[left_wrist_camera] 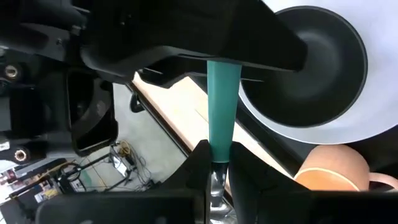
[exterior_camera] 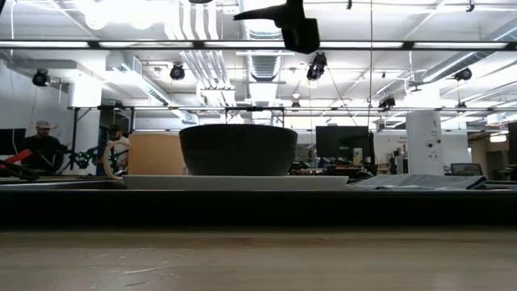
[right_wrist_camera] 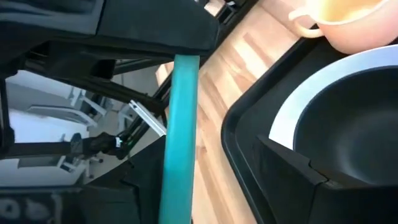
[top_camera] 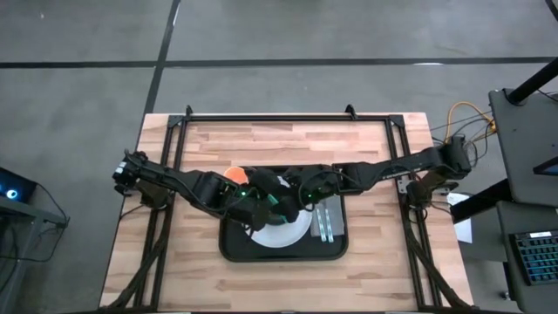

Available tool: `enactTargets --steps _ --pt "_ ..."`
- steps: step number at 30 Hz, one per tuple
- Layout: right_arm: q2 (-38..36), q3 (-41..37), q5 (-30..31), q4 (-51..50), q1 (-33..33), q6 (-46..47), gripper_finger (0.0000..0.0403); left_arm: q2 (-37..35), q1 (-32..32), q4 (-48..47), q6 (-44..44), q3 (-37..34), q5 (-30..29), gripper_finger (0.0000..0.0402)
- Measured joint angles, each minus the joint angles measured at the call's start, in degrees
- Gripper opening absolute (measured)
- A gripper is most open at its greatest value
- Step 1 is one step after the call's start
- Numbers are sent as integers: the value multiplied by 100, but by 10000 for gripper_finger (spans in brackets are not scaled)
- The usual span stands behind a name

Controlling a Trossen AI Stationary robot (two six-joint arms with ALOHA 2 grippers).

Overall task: Set up tray
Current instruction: Put the green spoon on the gray table napkin to the right of the white blue table knife

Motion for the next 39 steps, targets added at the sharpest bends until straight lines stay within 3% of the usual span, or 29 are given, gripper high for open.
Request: enactTargets --steps 12,16,24,28,33,39 --pt "-36 125 21 49 -26 -144 195 -1 -7 390 237 -174 307 16" --pt "-34 125 21 -77 -26 -167 155 0 -4 468 308 -287 306 16" --pt "-29 192 -27 -128 -30 -316 29 -4 -9 401 321 -273 273 16" --pt "-43 193 -23 -136 -33 -302 26 -13 -4 415 279 -273 251 42" --pt "-309 148 208 -536 10 -136 26 -34 -3 404 -402 -151 -599 90" --pt "-776 -116 769 -1533 66 176 26 -327 -105 417 -695 188 -1586 113"
